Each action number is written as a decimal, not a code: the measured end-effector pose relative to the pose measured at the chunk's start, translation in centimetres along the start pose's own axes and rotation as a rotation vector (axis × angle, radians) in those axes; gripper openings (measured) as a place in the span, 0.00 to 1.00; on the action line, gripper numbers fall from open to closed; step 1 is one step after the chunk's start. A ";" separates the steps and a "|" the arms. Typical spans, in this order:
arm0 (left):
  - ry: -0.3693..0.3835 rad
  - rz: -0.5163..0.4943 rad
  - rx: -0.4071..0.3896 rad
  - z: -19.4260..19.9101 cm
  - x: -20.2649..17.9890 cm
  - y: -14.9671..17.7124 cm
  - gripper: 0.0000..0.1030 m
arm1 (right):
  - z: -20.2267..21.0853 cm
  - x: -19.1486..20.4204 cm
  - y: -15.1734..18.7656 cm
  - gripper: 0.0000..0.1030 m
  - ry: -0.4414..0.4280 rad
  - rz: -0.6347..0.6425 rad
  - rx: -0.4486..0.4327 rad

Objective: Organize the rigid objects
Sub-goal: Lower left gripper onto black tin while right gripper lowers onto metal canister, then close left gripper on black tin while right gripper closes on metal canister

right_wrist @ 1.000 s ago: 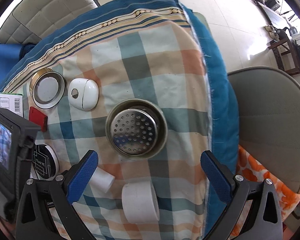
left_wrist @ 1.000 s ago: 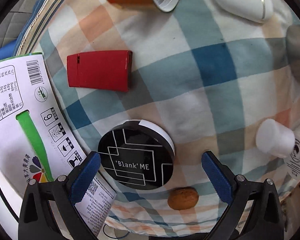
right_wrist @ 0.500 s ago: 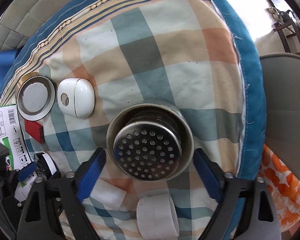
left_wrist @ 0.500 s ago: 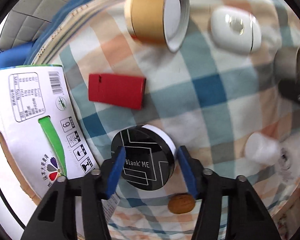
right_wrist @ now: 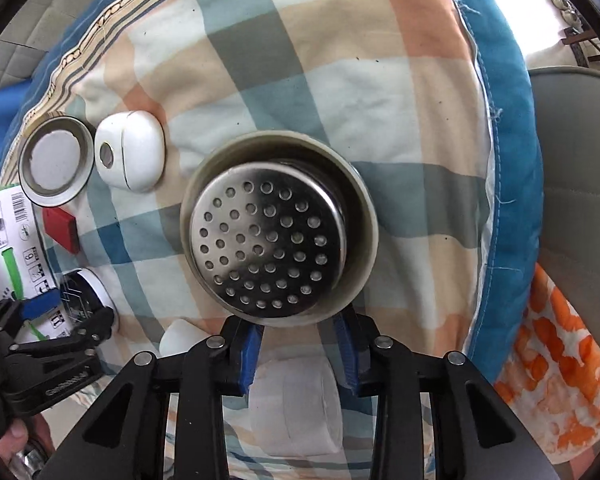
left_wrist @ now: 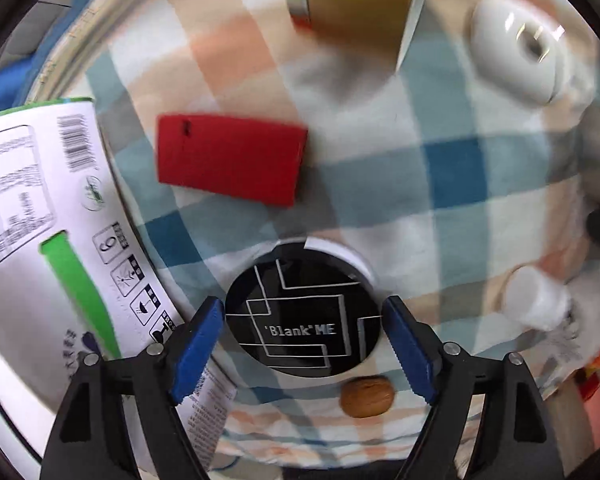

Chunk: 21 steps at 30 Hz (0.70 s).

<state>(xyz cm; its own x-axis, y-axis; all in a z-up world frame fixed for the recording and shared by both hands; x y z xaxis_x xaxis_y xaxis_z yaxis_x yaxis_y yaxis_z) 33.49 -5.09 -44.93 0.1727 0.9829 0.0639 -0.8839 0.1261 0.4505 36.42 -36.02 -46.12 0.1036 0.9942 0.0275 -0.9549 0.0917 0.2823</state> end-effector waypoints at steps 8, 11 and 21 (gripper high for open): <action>-0.053 -0.034 -0.048 0.5 -1.3 -0.7 0.73 | -0.2 -0.8 0.1 0.53 -0.029 -0.008 -0.027; 0.015 0.009 -0.095 1.8 -1.7 0.0 0.73 | 0.8 -0.8 0.7 0.56 -0.054 -0.016 -0.039; 0.231 0.136 -0.230 5.1 -0.5 0.0 0.74 | 2.3 -0.3 0.5 0.68 0.005 -0.010 -0.068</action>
<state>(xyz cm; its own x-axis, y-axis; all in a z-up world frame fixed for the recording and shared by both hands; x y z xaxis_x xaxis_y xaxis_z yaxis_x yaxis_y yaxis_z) 35.63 -6.27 -40.45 -0.0333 0.9938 -0.1059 -0.9713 -0.0072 0.2375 36.60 -36.36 -43.76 0.1120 0.9935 0.0204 -0.9706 0.1050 0.2164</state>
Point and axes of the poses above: each gripper's, at about its wrist camera, not at the fingertips, and z roughly against the way its jaws point, x to its left, y to its underside, the point moved 5 cm from there along -z, roughly the way its jaws point, and after that the axes turned 5 degrees about y, right-handed, at the moved point
